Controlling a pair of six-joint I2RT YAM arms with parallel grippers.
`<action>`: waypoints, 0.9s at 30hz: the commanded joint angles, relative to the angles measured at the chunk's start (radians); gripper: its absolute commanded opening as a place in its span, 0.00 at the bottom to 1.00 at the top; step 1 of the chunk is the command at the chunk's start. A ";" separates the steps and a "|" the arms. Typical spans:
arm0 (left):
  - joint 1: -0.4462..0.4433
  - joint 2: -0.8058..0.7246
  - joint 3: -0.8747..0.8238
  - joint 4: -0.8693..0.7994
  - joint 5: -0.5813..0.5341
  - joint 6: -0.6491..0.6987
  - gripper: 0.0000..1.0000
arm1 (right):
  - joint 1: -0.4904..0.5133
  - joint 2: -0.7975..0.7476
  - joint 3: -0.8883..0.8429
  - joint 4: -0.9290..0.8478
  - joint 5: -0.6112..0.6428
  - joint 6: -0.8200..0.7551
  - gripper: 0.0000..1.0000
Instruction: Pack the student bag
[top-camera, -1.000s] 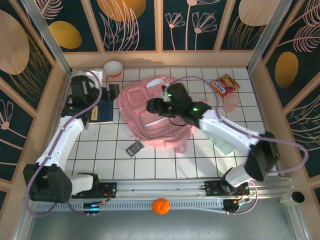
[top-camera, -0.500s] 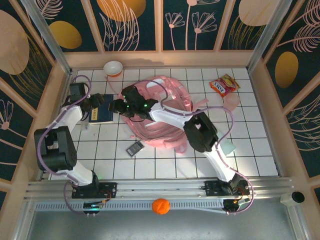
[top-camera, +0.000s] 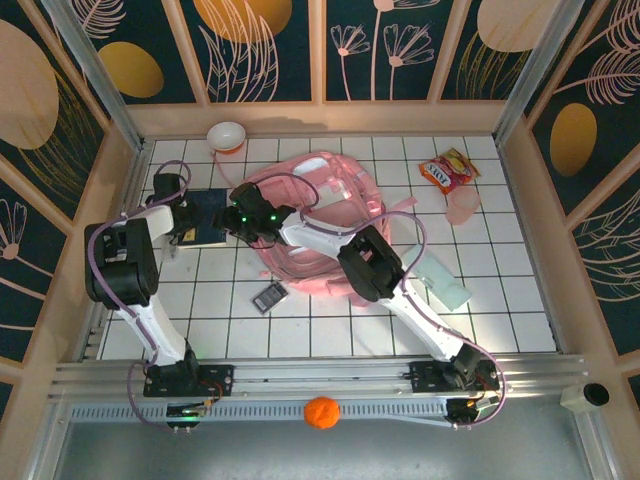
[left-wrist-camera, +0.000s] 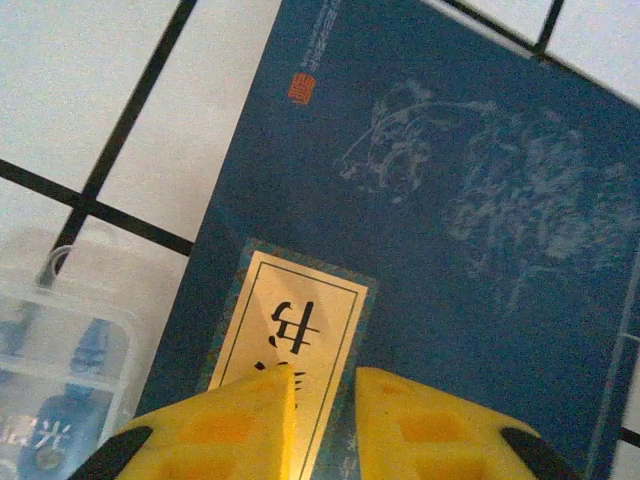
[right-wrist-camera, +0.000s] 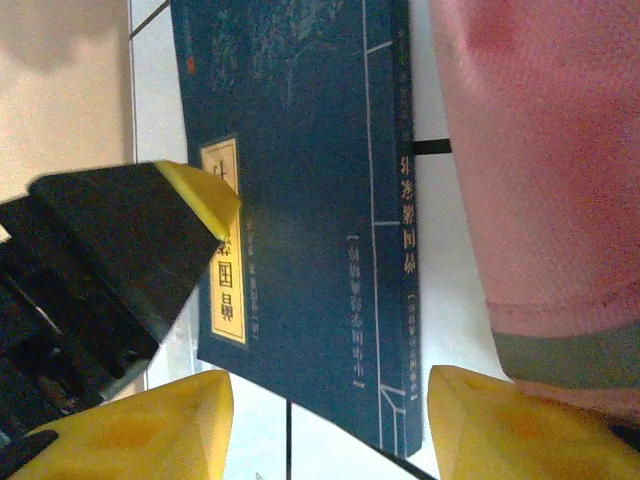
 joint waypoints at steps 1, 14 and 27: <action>0.011 0.034 0.004 0.007 -0.017 -0.024 0.20 | 0.003 0.064 0.065 -0.031 -0.009 0.044 0.53; 0.031 0.091 -0.073 0.071 0.116 -0.097 0.15 | -0.010 0.118 0.048 0.226 -0.189 0.160 0.40; 0.033 -0.013 -0.098 0.103 0.166 -0.098 0.29 | -0.038 -0.032 -0.151 0.125 -0.020 0.143 0.53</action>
